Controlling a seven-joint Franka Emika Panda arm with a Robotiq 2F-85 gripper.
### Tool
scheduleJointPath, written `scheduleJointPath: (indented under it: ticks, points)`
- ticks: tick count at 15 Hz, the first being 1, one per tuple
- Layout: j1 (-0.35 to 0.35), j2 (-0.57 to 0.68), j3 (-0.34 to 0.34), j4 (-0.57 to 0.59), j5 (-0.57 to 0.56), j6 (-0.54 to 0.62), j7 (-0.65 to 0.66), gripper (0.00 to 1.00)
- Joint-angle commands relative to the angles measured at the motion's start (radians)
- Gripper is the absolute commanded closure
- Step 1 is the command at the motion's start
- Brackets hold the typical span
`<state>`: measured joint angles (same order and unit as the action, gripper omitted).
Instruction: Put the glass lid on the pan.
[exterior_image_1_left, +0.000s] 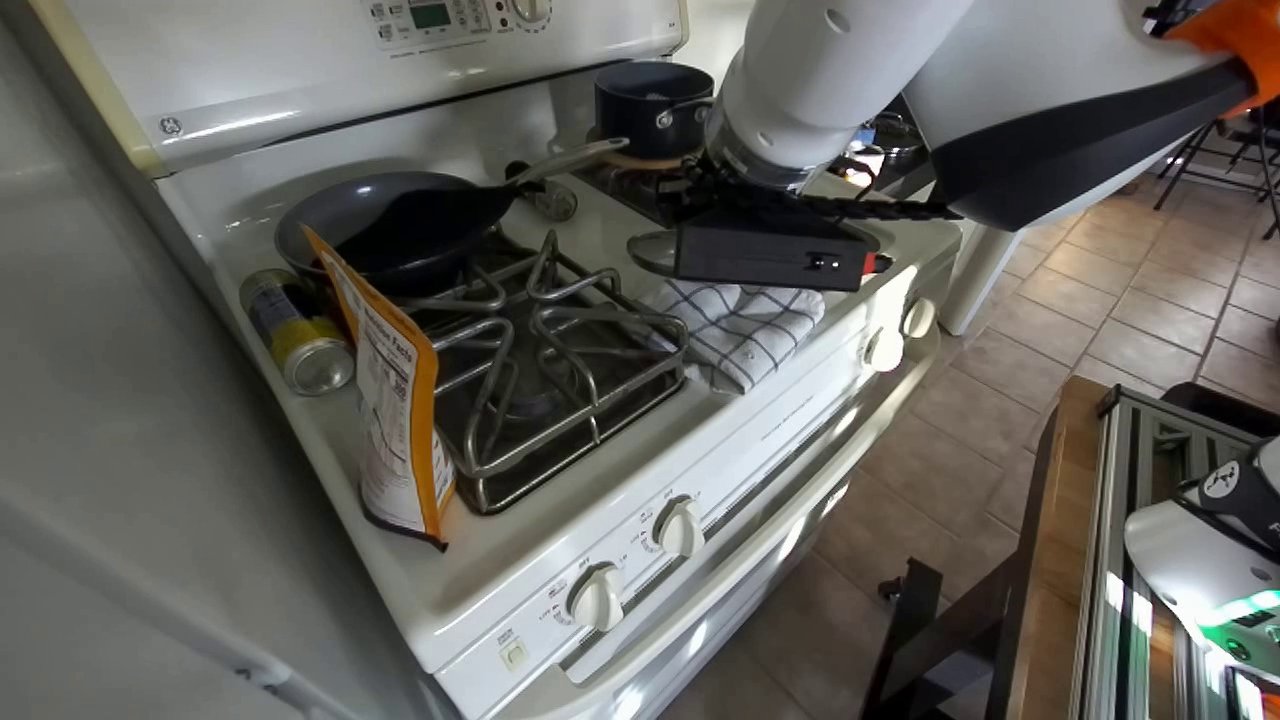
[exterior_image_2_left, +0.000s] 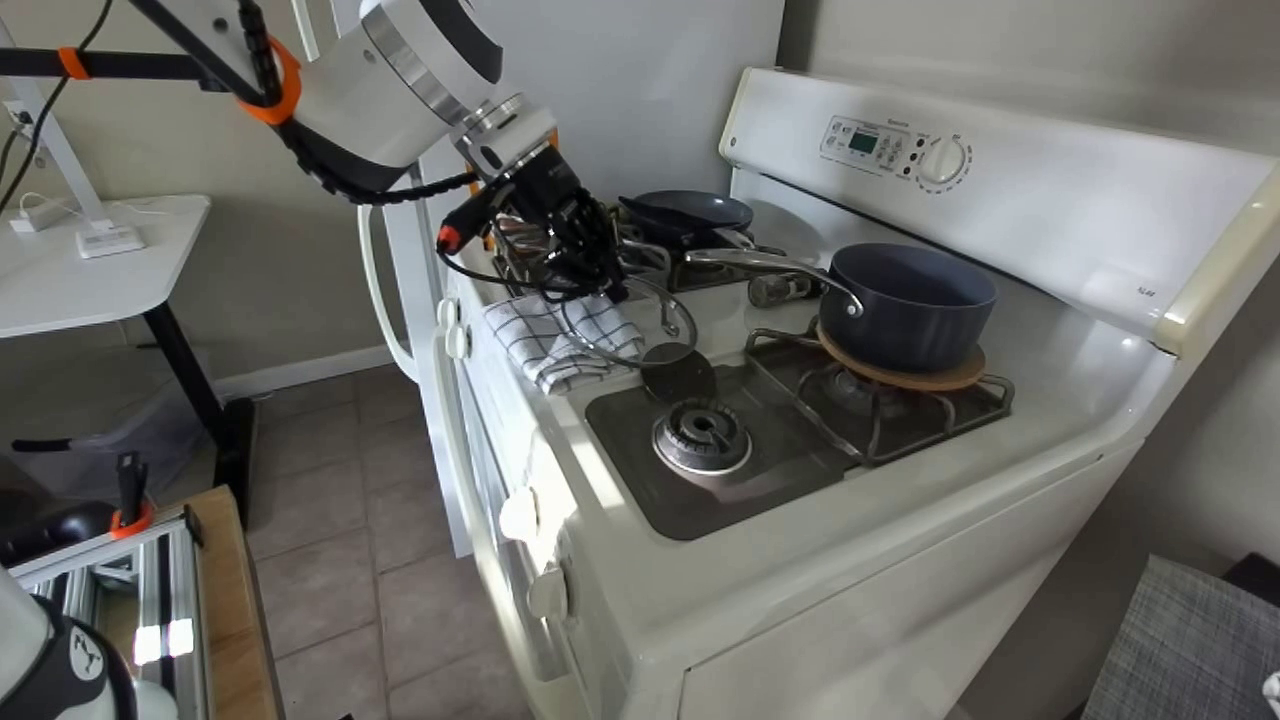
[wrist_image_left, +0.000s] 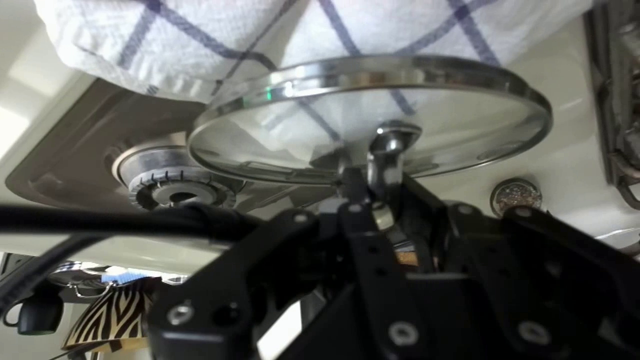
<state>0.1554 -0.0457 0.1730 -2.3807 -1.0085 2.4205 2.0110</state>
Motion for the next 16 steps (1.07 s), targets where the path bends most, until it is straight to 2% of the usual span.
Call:
scheduleJointPath:
  ticks: [1,6,9,10,13,16]
  points:
    - [0.008,-0.057,0.007,-0.023,-0.019,0.068,0.009,0.96]
    - [0.025,-0.039,0.02,-0.022,0.048,0.11,-0.168,0.96]
    - [0.028,-0.021,0.023,-0.023,0.105,0.088,-0.277,0.96]
    - [0.028,-0.015,0.022,-0.023,0.139,0.086,-0.318,0.64]
    - [0.025,-0.007,0.019,-0.022,0.227,0.087,-0.425,0.45]
    - [0.019,-0.014,0.012,-0.024,0.317,0.118,-0.506,0.2]
